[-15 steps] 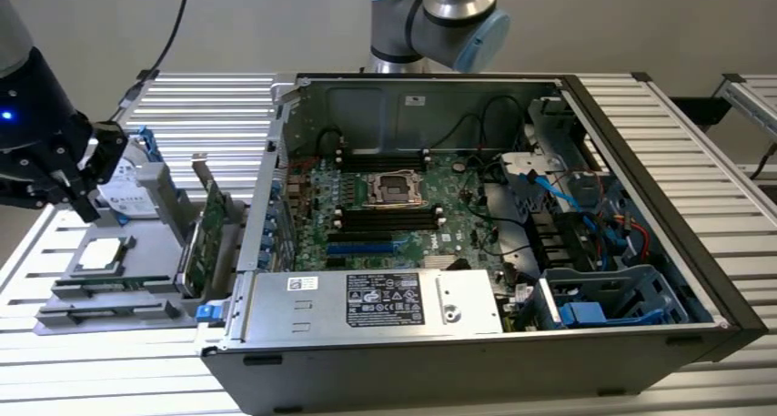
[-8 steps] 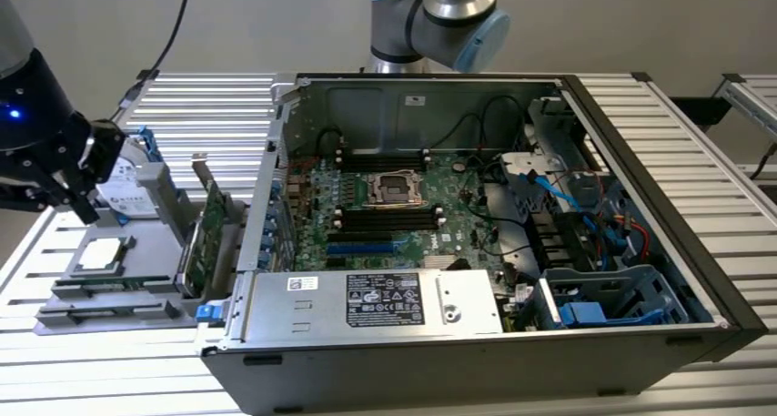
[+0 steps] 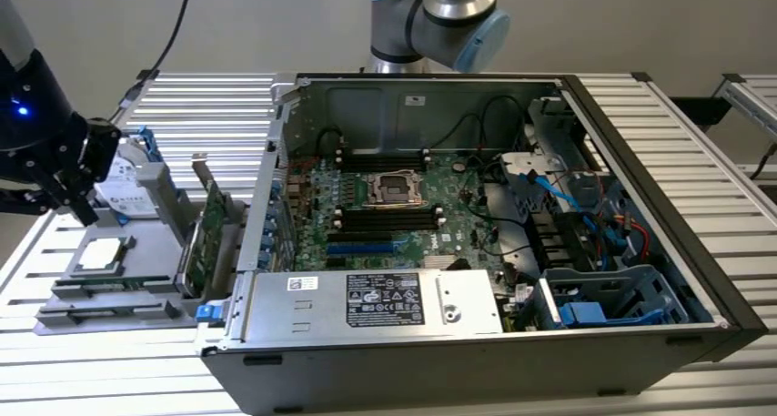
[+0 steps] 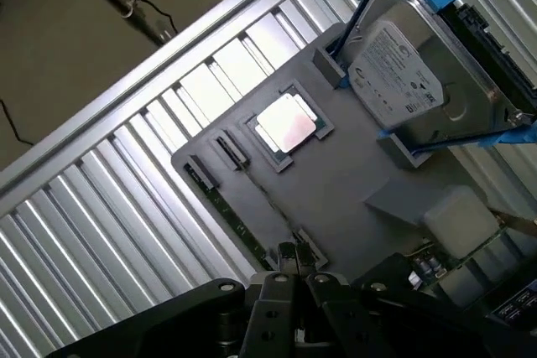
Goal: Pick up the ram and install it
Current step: 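Pick up the ram and move it above insertion slot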
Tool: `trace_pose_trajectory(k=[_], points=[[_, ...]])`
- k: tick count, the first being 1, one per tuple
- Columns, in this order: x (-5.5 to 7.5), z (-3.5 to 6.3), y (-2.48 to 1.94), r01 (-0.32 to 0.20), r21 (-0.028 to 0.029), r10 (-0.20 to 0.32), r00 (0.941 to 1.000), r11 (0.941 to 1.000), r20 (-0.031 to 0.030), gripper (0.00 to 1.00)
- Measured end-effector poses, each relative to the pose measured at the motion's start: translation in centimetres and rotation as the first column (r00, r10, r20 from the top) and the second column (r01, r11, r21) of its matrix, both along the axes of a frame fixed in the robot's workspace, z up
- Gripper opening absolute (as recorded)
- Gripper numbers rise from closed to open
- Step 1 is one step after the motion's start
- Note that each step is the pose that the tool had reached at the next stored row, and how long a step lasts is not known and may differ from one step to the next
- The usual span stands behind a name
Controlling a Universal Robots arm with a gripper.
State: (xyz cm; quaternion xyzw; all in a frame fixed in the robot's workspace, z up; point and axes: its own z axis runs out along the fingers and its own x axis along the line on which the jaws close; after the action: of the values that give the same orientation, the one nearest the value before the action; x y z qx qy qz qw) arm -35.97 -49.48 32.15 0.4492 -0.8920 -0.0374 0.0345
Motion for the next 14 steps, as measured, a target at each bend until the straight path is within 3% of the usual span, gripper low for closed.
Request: trace_pose_trajectory(k=[3,7,11,14], points=[[0.00,-0.01,0.00,-0.055,0.0000,0.055,0.9985,0.9985,0.0001,0.11],[0.00,0.00,0.00,-0.127,-0.0001,0.127,0.9920,0.9920,0.0000,0.11],[0.00,-0.01,0.00,-0.199,-0.0001,0.199,0.9799,0.9799,0.0000,0.11],[0.00,0.00,0.00,-0.252,-0.0002,0.252,0.9678,0.9678,-0.0001,0.11]])
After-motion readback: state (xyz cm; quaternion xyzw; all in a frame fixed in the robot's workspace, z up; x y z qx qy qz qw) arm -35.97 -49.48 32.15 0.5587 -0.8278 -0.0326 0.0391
